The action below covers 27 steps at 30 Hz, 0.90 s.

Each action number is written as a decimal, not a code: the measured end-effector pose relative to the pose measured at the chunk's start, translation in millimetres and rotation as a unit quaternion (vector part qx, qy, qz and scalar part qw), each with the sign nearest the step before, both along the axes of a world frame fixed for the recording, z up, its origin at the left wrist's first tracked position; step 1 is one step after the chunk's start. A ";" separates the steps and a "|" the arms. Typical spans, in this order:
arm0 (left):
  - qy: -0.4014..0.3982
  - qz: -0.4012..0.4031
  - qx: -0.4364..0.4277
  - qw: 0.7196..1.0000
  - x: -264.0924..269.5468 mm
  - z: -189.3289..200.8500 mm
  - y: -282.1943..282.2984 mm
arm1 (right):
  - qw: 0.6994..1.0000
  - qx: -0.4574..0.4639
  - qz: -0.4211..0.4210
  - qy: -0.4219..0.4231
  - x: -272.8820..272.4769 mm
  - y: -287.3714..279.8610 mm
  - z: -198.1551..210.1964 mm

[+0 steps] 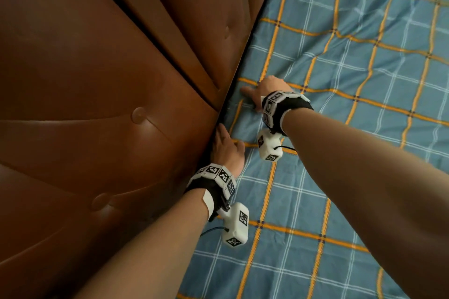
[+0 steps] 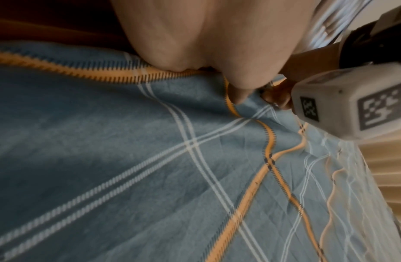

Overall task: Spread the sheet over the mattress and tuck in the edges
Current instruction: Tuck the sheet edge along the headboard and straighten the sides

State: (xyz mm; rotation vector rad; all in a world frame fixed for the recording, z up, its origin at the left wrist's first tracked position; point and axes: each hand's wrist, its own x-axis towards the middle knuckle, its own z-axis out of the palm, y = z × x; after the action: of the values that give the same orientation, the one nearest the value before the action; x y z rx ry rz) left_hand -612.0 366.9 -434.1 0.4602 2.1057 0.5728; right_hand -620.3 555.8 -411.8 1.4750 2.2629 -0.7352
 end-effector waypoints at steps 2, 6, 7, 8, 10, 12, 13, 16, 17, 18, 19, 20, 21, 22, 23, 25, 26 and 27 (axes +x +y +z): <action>-0.011 0.002 0.011 1.000 -1.7 -6.5 -0.3 | 1.000 -0.024 0.016 -0.011 -11.8 5.4 -5.3; 0.008 0.036 0.038 0.999 -2.4 -10.4 1.1 | 0.997 -0.014 0.063 -0.030 -32.2 5.4 -5.1; 0.026 0.039 0.061 0.997 -0.6 -8.8 0.4 | 0.998 -0.003 0.066 -0.013 -35.7 4.9 -4.5; 0.047 0.033 0.089 0.994 1.2 -7.3 -1.5 | 0.997 0.004 0.070 0.015 -38.8 3.6 -2.7; 0.101 -0.011 0.145 0.984 5.7 -4.0 -5.5 | 0.993 0.005 0.063 0.096 -40.9 2.0 0.5; 0.181 -0.083 0.161 0.967 8.2 -2.0 -5.7 | 0.987 -0.021 0.049 0.150 -35.4 4.2 -1.1; 0.219 -0.115 0.154 0.957 8.8 -0.5 -3.7 | 0.986 -0.017 0.055 0.154 -29.7 6.1 -3.1; 0.274 -0.193 0.125 0.934 13.2 1.3 7.3 | 0.980 0.118 0.115 0.110 -12.4 15.9 -10.0; 0.271 -0.208 0.109 0.934 14.9 -0.1 9.7 | 0.973 0.155 0.151 0.084 -7.3 19.1 -11.5; 0.262 -0.214 0.086 0.937 15.8 -2.5 11.3 | 0.965 0.167 0.192 0.057 -4.0 22.0 -12.9; 0.248 -0.214 0.061 0.943 15.4 -4.6 12.3 | 0.959 0.164 0.228 0.032 -2.6 25.0 -14.0; 0.232 -0.208 0.040 0.949 13.8 -7.3 13.7 | 0.953 0.163 0.256 0.014 -2.6 28.3 -13.2; 0.211 -0.194 0.023 0.958 10.4 -8.5 16.6 | 0.943 0.177 0.281 0.000 -4.1 32.9 -13.4; 0.184 -0.171 0.008 0.968 5.5 -8.9 20.1 | 0.931 0.198 0.307 -0.011 -7.2 36.6 -12.8; 0.153 -0.143 -0.004 0.978 -0.4 -8.7 24.3 | 0.917 0.213 0.335 -0.022 -10.9 39.1 -12.7; 0.097 -0.106 -0.029 0.989 -10.6 -9.8 31.5 | 0.897 0.200 0.391 -0.046 -17.9 39.7 -14.8; 0.077 -0.099 -0.039 0.991 -13.6 -10.8 33.0 | 0.891 0.179 0.413 -0.062 -20.9 37.0 -18.2; 0.064 -0.095 -0.044 0.992 -16.2 -12.5 33.4 | 0.887 0.160 0.427 -0.078 -25.0 33.0 -22.4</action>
State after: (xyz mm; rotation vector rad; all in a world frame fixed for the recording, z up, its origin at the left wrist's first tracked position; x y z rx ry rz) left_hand -628.2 400.2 -446.6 0.6526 2.1676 0.3472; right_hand -645.4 588.8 -434.2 0.4587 2.6149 0.0302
